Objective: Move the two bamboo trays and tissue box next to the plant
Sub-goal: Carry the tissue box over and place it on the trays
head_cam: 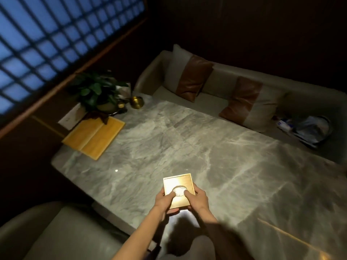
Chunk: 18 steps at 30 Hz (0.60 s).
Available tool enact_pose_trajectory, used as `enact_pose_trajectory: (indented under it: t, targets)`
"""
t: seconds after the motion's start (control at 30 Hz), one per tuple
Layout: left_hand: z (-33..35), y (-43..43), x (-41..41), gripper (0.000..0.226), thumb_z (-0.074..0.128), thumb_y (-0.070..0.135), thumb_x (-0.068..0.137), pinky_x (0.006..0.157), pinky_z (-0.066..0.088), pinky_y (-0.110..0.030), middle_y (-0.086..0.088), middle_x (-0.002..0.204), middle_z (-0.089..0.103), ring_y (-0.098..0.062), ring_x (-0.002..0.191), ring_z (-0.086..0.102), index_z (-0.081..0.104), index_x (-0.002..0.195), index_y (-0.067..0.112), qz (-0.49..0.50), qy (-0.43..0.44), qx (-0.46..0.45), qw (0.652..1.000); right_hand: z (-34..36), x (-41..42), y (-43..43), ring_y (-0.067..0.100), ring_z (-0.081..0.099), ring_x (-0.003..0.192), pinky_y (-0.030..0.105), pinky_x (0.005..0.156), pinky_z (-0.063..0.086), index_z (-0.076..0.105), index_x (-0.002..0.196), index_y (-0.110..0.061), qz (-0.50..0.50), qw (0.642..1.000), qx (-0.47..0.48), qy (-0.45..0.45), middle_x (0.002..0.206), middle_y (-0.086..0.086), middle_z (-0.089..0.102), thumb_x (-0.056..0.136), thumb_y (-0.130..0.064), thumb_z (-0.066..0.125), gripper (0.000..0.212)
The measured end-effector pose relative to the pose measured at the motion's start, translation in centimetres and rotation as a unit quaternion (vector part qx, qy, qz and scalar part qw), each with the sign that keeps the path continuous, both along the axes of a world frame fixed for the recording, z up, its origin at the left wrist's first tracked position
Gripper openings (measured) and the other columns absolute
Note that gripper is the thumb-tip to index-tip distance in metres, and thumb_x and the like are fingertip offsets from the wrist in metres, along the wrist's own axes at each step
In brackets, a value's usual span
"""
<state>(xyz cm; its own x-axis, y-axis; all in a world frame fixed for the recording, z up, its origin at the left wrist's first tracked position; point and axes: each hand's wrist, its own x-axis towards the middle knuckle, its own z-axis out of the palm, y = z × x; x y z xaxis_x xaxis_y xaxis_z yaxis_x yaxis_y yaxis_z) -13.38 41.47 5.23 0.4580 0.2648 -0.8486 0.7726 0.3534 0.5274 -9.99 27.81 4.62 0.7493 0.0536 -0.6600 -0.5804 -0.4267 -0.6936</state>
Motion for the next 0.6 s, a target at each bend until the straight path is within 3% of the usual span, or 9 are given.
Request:
enact_pose_trajectory:
  t: [0.1, 0.23, 0.33, 0.43, 0.6]
  targets:
    - [1.3, 6.9, -2.1, 0.036, 0.064, 0.009, 0.084, 0.061, 0.062, -0.042, -0.015, 0.105, 0.073, -0.03, 0.083, 0.071, 0.061, 0.118, 0.021, 0.043, -0.003, 0.007, 0.999, 0.8, -0.9, 7.4, 0.016, 0.071, 0.076, 0.018, 0.065, 0.056, 0.072, 0.116, -0.026, 0.031, 0.999, 0.015, -0.019, 0.081, -0.008, 0.074, 0.079, -0.017, 0.067, 0.038]
    - [3.3, 14.6, -5.7, 0.03, 0.066, 0.011, 0.085, 0.065, 0.063, -0.043, -0.008, 0.092, 0.072, -0.024, 0.077, 0.071, 0.06, 0.111, 0.024, 0.111, -0.007, 0.026, 0.994, 1.3, -2.6, 15.9, 0.025, 0.074, 0.086, 0.042, 0.083, 0.06, 0.073, 0.116, -0.024, 0.092, 0.995, 0.042, -0.007, 0.09, 0.0, 0.078, 0.078, -0.016, 0.068, 0.039]
    - [4.0, 18.8, -8.2, 0.036, 0.065, 0.009, 0.085, 0.059, 0.062, -0.038, -0.008, 0.104, 0.073, -0.024, 0.085, 0.071, 0.061, 0.118, 0.025, 0.162, -0.031, 0.041, 0.985, 1.9, -3.6, 20.8, 0.02, 0.073, 0.088, 0.037, 0.085, 0.059, 0.071, 0.119, -0.031, 0.157, 0.987, 0.038, -0.024, 0.093, -0.002, 0.079, 0.077, -0.026, 0.068, 0.042]
    - [4.3, 21.1, -10.0, 0.039, 0.065, 0.01, 0.086, 0.065, 0.063, -0.039, -0.008, 0.11, 0.073, -0.027, 0.094, 0.072, 0.061, 0.119, 0.029, 0.209, -0.041, 0.045, 0.976, 2.1, -3.8, 24.1, 0.021, 0.072, 0.09, 0.037, 0.087, 0.057, 0.072, 0.117, -0.029, 0.213, 0.976, 0.035, -0.037, 0.094, -0.002, 0.078, 0.078, -0.028, 0.069, 0.039]
    - [3.8, 23.8, -12.3, 0.028, 0.068, 0.01, 0.085, 0.055, 0.061, -0.034, 0.001, 0.092, 0.074, -0.018, 0.08, 0.072, 0.064, 0.105, 0.03, 0.293, -0.046, 0.052, 0.954, 1.8, -4.1, 28.6, 0.021, 0.07, 0.101, 0.032, 0.091, 0.054, 0.066, 0.127, -0.033, 0.307, 0.949, 0.04, -0.052, 0.107, 0.0, 0.077, 0.081, -0.029, 0.068, 0.046]
